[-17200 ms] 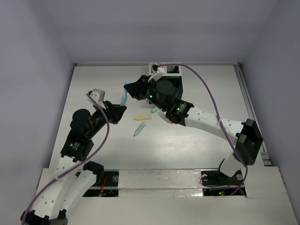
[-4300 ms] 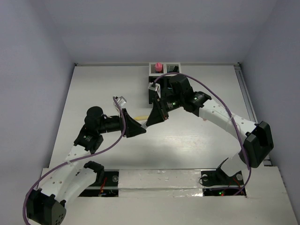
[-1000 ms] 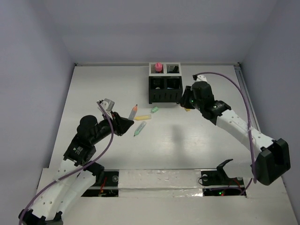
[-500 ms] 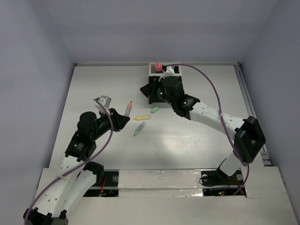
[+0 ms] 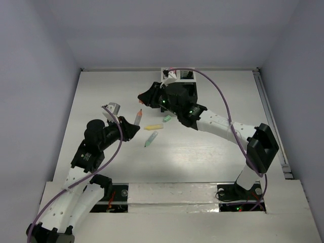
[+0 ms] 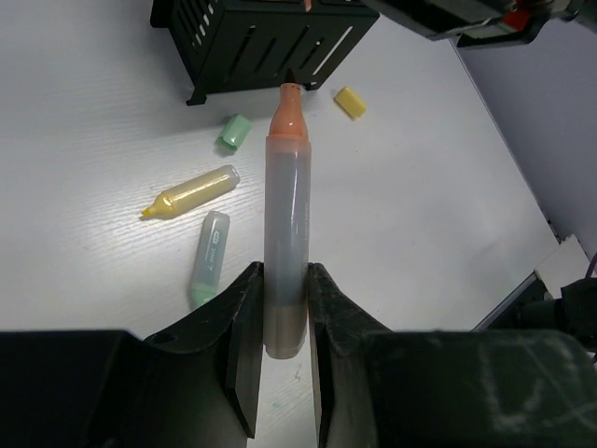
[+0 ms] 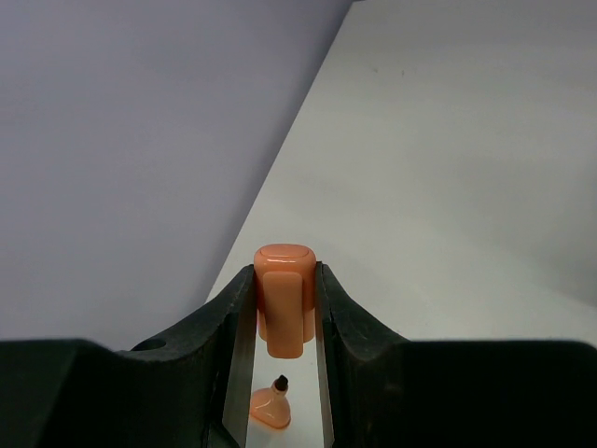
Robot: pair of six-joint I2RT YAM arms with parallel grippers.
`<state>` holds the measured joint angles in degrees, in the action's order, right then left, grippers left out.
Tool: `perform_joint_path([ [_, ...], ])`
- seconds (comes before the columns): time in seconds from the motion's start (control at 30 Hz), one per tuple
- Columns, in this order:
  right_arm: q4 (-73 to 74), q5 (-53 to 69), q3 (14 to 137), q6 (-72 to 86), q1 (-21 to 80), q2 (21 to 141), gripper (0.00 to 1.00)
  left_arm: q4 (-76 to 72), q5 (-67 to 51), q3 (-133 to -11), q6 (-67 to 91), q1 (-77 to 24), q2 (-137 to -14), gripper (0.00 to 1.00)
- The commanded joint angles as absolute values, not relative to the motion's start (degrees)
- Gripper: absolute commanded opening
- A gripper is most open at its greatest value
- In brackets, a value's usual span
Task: Sort the stationery into containers
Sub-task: Close the pen cap on the pen.
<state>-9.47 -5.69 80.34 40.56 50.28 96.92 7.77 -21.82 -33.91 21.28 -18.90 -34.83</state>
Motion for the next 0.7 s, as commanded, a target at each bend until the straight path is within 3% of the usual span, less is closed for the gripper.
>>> perform_joint_path([
  [0.0, -11.52, -6.15, 82.88, 40.78, 51.59, 97.65, 0.08, 5.54, -21.71, -36.30, 20.92, -18.02, -34.01, 0.00],
  [0.67, -8.44, -5.36, 84.64, 41.40, 53.17, 99.32, 0.07, 6.77, -18.54, -36.74, 21.36, -16.96, -32.78, 0.00],
])
